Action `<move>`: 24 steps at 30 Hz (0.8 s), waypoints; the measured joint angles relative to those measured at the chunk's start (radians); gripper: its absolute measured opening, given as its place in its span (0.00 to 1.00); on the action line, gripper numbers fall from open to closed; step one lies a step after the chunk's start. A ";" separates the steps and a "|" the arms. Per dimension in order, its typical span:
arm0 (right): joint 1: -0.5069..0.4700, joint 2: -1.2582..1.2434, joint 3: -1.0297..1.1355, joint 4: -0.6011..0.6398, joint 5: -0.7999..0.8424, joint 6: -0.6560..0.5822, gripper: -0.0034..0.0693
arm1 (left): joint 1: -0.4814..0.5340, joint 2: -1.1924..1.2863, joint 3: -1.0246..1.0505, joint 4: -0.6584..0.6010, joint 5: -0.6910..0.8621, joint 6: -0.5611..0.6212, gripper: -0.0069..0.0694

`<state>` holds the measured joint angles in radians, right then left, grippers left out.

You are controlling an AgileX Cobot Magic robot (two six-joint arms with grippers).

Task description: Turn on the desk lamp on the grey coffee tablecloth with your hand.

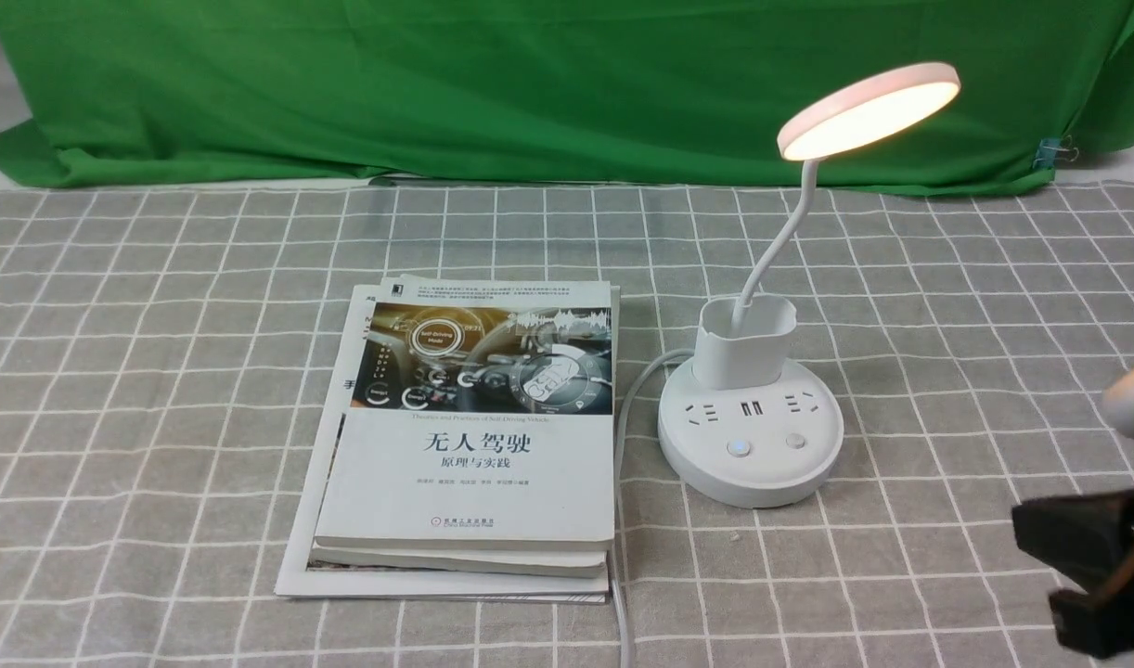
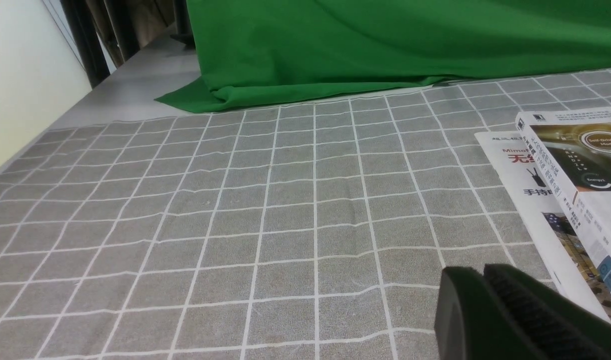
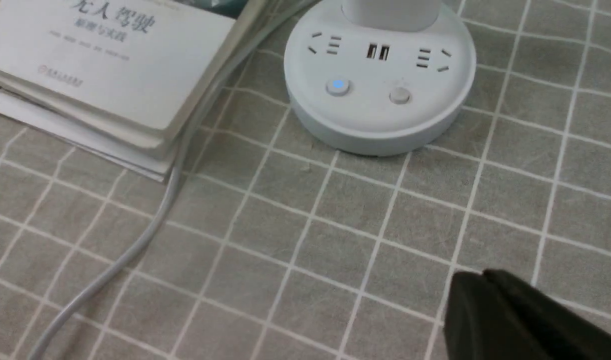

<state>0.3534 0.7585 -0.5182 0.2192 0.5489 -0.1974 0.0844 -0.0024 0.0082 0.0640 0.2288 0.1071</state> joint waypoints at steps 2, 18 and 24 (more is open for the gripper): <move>0.000 -0.049 0.031 0.000 -0.005 0.006 0.10 | 0.000 0.000 0.000 0.000 0.000 0.000 0.12; 0.000 -0.356 0.121 0.000 -0.054 0.023 0.16 | 0.000 0.000 0.000 0.000 0.000 0.000 0.12; -0.096 -0.458 0.259 -0.001 -0.252 -0.028 0.08 | 0.000 0.000 0.000 0.000 0.000 0.000 0.12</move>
<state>0.2576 0.3008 -0.2590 0.2179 0.2967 -0.2256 0.0844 -0.0024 0.0082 0.0640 0.2288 0.1070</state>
